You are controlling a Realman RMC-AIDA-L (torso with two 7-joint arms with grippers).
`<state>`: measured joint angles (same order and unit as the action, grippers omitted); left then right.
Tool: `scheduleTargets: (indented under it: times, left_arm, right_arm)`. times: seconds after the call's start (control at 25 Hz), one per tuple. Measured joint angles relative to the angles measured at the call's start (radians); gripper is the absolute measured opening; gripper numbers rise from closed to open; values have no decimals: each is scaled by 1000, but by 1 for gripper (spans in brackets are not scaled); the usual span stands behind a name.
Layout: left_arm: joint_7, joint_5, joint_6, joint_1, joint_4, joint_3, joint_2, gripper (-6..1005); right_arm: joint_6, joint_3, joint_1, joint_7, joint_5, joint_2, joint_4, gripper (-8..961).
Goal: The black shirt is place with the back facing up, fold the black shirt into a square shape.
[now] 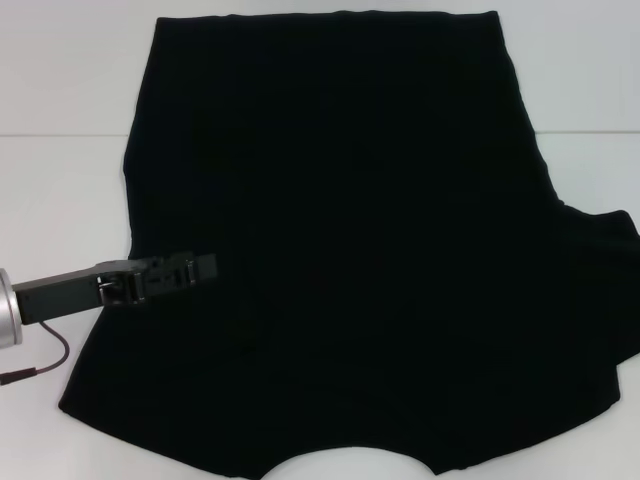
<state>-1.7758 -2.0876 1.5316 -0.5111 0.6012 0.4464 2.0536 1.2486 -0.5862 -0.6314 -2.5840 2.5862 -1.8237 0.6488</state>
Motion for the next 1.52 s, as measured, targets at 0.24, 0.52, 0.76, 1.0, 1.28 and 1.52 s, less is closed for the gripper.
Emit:
scheduleTargets:
  times: [0.24, 0.52, 0.76, 1.0, 1.28, 1.52]
  left_arm:
    - [0, 0, -3, -7, 0, 0, 2, 565]
    - [1, 23, 2, 2, -1, -1, 2, 564]
    - [2, 25, 3, 6, -4, -14, 2, 563]
    - [-1, 34, 4, 7, -9, -25, -1, 563]
    - [0, 49, -4, 16, -11, -25, 0, 562]
    - [5, 52, -7, 20, -11, -42, 0, 561]
  right_arm:
    - [-26, -2, -29, 7, -1, 0, 0, 41]
    - [-23, -18, -64, 27, 27, -1, 0, 63]
    - [-4, -49, -113, 181, 29, -19, 1, 82]
    - [7, -181, -163, 314, 29, -59, 52, 101]
    - [37, -344, -187, 391, 29, -112, 166, 123]
    - [45, -395, -222, 443, 29, -150, 169, 142]
